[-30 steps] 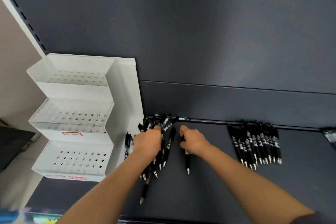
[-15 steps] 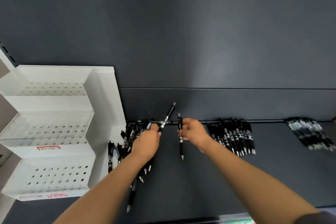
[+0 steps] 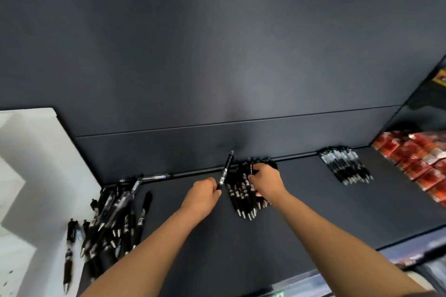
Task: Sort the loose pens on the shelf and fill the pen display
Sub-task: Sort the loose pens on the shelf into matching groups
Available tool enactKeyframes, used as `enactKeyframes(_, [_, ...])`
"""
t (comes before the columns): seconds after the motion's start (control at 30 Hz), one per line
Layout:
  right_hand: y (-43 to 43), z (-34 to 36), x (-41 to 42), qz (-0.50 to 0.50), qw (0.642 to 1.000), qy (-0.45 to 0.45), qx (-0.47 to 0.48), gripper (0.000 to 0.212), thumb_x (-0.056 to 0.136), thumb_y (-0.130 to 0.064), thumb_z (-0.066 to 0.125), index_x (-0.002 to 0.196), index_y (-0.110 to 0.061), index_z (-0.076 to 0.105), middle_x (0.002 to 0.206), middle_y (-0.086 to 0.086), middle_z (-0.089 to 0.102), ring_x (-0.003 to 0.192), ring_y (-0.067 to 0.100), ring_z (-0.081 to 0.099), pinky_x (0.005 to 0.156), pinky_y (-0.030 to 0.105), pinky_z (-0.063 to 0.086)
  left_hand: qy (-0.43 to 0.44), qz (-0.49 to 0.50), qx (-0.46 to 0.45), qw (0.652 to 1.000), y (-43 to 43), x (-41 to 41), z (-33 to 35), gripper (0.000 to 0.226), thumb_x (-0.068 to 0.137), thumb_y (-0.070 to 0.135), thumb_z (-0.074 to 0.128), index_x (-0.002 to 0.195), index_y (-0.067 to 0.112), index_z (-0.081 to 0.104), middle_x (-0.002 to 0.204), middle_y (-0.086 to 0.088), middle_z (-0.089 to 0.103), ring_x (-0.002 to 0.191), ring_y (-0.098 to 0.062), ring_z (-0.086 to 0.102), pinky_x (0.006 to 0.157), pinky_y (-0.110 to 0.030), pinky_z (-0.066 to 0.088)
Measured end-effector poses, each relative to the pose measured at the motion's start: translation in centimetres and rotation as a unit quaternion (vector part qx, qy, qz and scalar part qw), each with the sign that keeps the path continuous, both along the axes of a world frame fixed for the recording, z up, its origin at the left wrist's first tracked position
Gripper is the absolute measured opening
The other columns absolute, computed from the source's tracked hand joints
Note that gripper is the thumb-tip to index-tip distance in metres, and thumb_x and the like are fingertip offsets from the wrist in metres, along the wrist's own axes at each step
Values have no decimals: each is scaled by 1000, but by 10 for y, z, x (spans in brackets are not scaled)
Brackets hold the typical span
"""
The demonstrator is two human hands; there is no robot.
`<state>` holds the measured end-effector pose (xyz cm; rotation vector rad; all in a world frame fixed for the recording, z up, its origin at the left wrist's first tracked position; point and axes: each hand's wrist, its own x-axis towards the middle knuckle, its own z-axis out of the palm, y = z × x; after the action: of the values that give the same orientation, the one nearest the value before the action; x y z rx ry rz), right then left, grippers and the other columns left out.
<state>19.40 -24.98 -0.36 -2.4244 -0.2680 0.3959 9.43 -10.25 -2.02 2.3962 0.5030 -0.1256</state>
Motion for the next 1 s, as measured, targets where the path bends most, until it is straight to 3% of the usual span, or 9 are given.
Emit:
enactKeyframes(0.2, [-44, -7, 48, 40, 995, -18, -94, 19, 90, -14, 51, 104, -2, 56, 95, 16, 64, 76, 33, 66, 71, 43, 58, 14, 14, -23, 1000, -53, 42, 6, 24, 91, 16, 53, 69, 13, 44, 74, -11, 59, 72, -31, 64, 70, -43, 56])
enactKeyframes(0.33, [-50, -14, 76, 98, 987, -42, -120, 15, 87, -15, 52, 97, -6, 57, 95, 16, 64, 89, 35, 63, 70, 35, 50, 19, 56, -40, 997, -83, 69, 5, 21, 89, 13, 51, 69, 12, 44, 63, -6, 56, 61, -27, 65, 61, -40, 58])
enactKeyframes(0.43, [-51, -22, 90, 139, 983, -50, -110, 17, 87, -13, 54, 102, -6, 58, 97, 18, 65, 93, 35, 62, 72, 34, 48, 13, 76, -26, 997, -100, 79, 1, 2, 87, 10, 50, 86, 10, 48, 71, -8, 58, 64, -29, 64, 63, -41, 57])
enactKeyframes(0.5, [-53, -27, 98, 170, 979, -44, -108, 19, 87, -9, 54, 104, -7, 59, 98, 18, 65, 95, 34, 62, 74, 33, 48, 18, 84, -2, 996, -108, 84, -2, 16, 88, 10, 49, 103, 11, 45, 76, -7, 58, 62, -25, 59, 61, -38, 55])
enactKeyframes(0.73, [-70, -34, 116, 257, 959, -54, -107, 37, 89, -12, 55, 126, -9, 55, 120, 13, 56, 111, 29, 56, 91, 38, 48, 81, 79, 62, 992, -120, 86, -8, 31, 91, 22, 52, 119, 15, 42, 113, -6, 61, 99, -27, 61, 79, -38, 52])
enactKeyframes(1.0, [-52, -18, 113, 296, 940, -140, -92, 34, 94, -29, 53, 126, -20, 55, 122, 5, 52, 113, 27, 53, 88, 38, 49, 42, 81, 185, 978, -97, 76, 13, 24, 91, 31, 50, 111, 18, 50, 116, -2, 57, 109, -24, 54, 85, -36, 44])
